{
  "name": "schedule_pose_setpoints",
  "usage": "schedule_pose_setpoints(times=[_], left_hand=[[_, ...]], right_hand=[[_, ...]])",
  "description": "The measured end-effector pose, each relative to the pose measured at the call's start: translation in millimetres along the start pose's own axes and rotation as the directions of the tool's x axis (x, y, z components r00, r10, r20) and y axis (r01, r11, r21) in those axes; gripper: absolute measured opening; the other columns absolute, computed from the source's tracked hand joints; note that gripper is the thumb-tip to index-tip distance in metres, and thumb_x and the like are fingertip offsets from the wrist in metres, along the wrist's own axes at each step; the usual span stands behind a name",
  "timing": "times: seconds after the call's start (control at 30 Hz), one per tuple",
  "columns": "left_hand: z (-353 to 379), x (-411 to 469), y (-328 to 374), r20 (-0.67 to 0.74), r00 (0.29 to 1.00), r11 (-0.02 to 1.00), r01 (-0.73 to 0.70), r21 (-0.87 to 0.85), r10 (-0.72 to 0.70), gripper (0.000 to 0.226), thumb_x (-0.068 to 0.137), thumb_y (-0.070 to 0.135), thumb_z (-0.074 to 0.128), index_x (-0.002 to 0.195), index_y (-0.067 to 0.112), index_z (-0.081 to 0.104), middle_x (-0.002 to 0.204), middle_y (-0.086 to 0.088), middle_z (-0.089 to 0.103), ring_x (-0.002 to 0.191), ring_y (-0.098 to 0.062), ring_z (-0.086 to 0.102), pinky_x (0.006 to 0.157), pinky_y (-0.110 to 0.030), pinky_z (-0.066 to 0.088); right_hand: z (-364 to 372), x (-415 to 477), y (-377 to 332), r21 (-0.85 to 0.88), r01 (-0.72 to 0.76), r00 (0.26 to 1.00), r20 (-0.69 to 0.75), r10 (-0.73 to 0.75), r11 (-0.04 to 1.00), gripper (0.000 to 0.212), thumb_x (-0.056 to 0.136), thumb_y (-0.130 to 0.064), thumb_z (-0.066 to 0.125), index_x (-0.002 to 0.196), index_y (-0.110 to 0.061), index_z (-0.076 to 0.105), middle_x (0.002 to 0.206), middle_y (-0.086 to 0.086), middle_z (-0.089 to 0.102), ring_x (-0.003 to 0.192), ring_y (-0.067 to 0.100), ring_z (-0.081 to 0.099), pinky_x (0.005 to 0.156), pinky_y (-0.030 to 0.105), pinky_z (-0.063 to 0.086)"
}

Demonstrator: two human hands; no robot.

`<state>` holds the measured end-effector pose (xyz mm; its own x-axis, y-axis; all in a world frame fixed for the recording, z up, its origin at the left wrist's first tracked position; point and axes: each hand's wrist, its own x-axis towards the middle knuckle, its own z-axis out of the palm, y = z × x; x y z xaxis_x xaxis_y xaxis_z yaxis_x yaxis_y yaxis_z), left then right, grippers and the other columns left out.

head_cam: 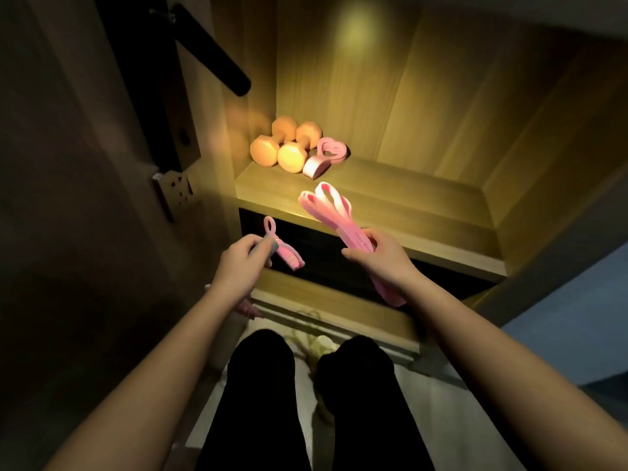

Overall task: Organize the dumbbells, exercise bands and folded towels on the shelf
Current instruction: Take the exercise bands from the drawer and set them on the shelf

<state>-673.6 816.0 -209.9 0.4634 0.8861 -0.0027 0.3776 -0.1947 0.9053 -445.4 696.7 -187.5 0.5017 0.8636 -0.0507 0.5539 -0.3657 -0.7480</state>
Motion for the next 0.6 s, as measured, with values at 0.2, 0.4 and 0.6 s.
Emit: schedule_pose_setpoints(times=[0.2, 0.4, 0.6], left_hand=[[12.7, 51.8, -25.1, 0.040, 0.999, 0.999, 0.035, 0.005, -0.035, 0.048, 0.081, 0.059, 0.047, 0.078, 0.015, 0.064, 0.080, -0.012, 0.064, 0.072, -0.021, 0.057, 0.067, -0.033, 0.041], [18.3, 96.7, -38.3, 0.026, 0.998, 0.998, 0.057, -0.003, -0.057, 0.049, 0.076, 0.058, 0.045, 0.080, 0.013, 0.065, 0.082, -0.013, 0.065, 0.083, -0.030, 0.060, 0.067, -0.033, 0.042], [25.9, 107.4, -66.8, 0.012, 0.991, 0.991, 0.132, 0.012, -0.132, 0.046, 0.078, 0.063, 0.044, 0.079, 0.021, 0.061, 0.077, -0.007, 0.064, 0.078, -0.032, 0.065, 0.073, -0.051, 0.053]], right_hand=[[3.8, 99.7, 7.3, -0.329, 0.136, 0.991, 0.036, -0.131, 0.935, 0.044, 0.082, -0.032, 0.071, 0.121, -0.015, 0.060, 0.112, 0.005, 0.057, 0.097, 0.019, 0.051, 0.075, 0.028, 0.038], [29.0, 178.4, 6.6, -0.342, 0.153, 0.988, 0.035, -0.151, 0.927, 0.055, 0.077, -0.030, 0.079, 0.127, -0.017, 0.060, 0.116, 0.005, 0.059, 0.102, 0.023, 0.058, 0.088, 0.038, 0.049], [61.1, 228.2, -6.6, -0.273, 0.224, 0.973, 0.114, -0.199, 0.936, 0.062, 0.075, -0.021, 0.082, 0.131, -0.014, 0.059, 0.125, 0.005, 0.058, 0.112, 0.022, 0.056, 0.095, 0.033, 0.045]])
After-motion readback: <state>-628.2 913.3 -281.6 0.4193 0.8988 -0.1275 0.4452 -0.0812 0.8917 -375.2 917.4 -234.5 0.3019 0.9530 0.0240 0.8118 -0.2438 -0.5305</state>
